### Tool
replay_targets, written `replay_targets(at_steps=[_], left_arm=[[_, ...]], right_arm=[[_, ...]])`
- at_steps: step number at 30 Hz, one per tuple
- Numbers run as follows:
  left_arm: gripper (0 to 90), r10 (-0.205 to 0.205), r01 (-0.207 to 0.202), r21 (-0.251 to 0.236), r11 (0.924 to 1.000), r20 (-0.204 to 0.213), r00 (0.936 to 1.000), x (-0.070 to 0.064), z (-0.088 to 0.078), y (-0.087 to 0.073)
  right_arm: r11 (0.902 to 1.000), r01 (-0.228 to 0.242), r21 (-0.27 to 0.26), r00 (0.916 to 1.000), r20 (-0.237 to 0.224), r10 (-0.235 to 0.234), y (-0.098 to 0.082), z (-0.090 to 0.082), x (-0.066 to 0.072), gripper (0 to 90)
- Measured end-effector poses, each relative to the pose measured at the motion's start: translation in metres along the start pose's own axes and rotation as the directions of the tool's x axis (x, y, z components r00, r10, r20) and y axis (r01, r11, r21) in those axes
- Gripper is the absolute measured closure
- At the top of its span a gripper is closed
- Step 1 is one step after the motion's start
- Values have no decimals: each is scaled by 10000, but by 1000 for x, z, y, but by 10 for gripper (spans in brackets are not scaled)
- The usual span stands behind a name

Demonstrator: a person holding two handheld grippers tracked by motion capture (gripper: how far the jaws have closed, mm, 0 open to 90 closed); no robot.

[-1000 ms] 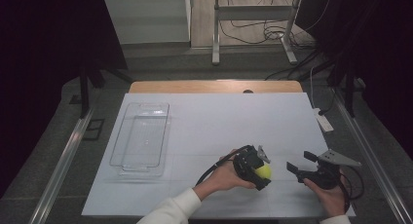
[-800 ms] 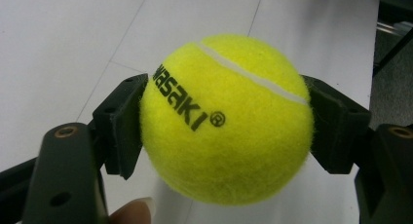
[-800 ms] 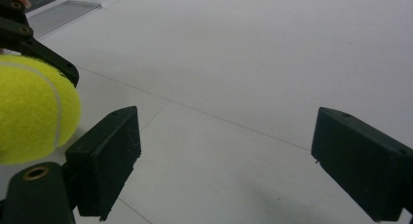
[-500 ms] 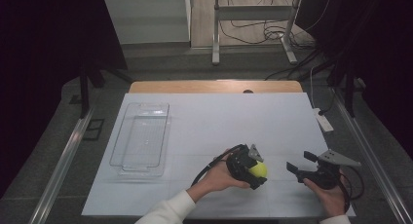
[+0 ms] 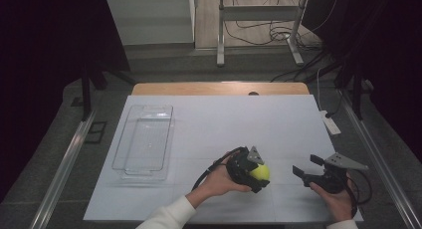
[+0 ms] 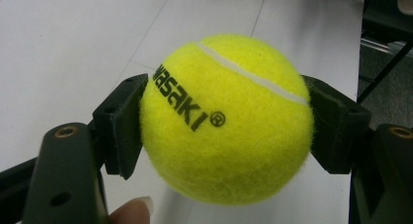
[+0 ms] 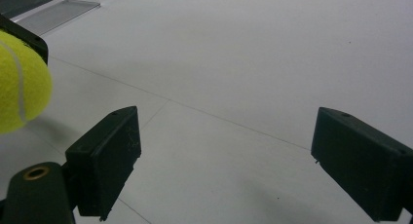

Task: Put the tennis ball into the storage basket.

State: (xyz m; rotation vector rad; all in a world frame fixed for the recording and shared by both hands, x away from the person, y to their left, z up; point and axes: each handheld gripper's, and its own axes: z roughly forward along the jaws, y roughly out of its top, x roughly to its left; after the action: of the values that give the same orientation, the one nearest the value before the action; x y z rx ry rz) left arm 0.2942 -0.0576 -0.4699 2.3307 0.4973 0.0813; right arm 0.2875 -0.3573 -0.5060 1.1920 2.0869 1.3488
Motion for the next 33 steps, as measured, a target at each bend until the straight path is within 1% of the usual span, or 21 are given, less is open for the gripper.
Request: replay_targets(at_steps=[1,5,6,8,9,10,11,18,20,22,26,33], left_arm=[[266,-54,54,-74,10000,-24,10000,0,-1,-1],[266,-45,43,-187,9998,-63,10000,1,-5,-3],[266,-125,123,-296,9995,-87,9999,2,-8,-5],[266,-137,133,-341,9993,-118,9998,3,-10,-6],[266,-249,242,-424,9988,-157,9996,3,-12,-8],[266,-203,195,-430,9989,-185,9996,5,-14,-9],[266,-292,280,-517,9983,-211,9994,5,-15,-10],[266,-292,263,-708,9971,-404,9988,8,-24,-17],[266,-359,319,-857,9958,-456,9983,9,-29,-20],[266,-376,317,-933,9951,-613,9974,9,-31,-22],[266,-468,393,-1046,9937,-705,9964,12,-36,-26],[266,-601,503,-1279,9905,-743,9954,15,-43,-30]], right_arm=[[10000,-1,-2,10000,4,1,0,0,0,111],[10000,12,-12,10000,21,-12,0,0,0,112],[10000,9,-13,10000,51,-9,0,0,0,112],[10000,7,-12,10000,54,-7,0,0,0,111],[10000,-4,-10,10000,52,4,0,0,0,112],[10000,0,-4,10000,52,0,0,0,0,112],[10000,4,-11,10000,36,-4,0,0,0,113],[10000,36,-22,10000,47,-36,1,-1,1,114],[10000,42,-10,10000,42,-42,1,0,1,114],[10000,57,-24,10000,42,-57,1,0,1,114],[10000,58,-55,10000,16,-58,1,0,2,114],[9999,115,-45,9999,-55,-115,1,0,4,114]])
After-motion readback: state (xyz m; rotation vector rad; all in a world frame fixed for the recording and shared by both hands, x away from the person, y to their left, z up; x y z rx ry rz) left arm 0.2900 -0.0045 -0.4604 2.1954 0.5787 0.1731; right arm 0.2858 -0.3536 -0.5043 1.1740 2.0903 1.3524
